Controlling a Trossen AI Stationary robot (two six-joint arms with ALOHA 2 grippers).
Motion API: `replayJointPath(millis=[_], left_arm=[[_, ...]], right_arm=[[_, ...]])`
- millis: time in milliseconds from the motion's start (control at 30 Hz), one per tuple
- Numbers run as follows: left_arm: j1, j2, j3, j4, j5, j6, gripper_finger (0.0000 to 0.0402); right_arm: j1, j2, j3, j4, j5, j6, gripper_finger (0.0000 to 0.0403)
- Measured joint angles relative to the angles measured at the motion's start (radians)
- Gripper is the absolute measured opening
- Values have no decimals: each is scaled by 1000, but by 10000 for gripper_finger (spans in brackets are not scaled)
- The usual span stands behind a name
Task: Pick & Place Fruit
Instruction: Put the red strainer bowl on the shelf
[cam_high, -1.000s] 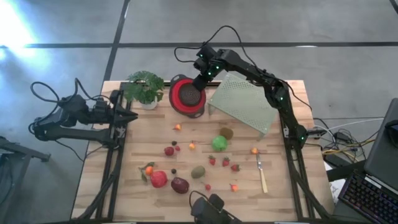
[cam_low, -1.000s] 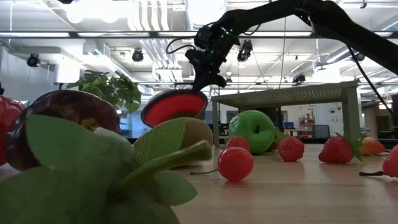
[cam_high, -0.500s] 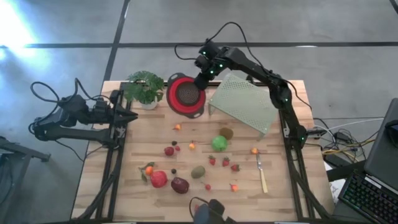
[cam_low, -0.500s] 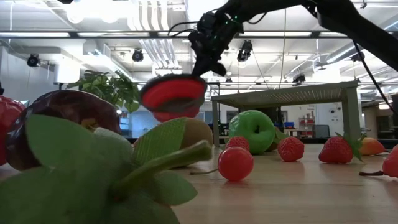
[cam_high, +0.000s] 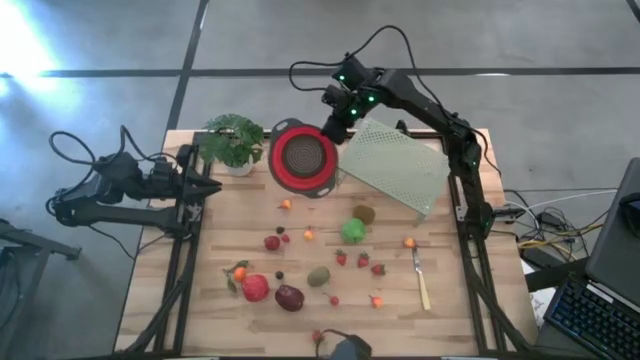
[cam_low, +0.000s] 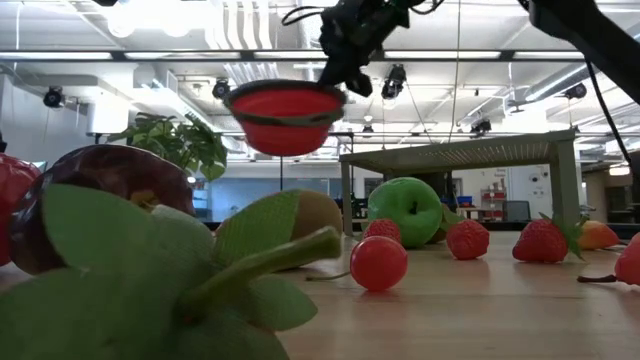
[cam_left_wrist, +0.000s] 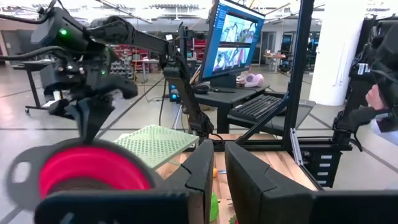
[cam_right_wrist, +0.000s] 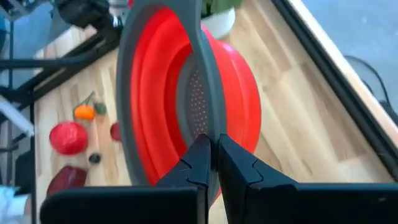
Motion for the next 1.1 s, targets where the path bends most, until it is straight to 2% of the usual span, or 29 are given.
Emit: replayJointPath(millis=[433, 767, 1100], left_arm=[[0, 0, 0, 0, 0, 0, 46], [0, 0, 0, 0, 0, 0, 46], [0, 0, 0, 0, 0, 0, 46]], right_arm=[[0, -151, 0, -184, 6, -35, 11], [-20, -286, 0, -362, 72, -25, 11], [-116, -385, -68, -364, 80, 25, 11]])
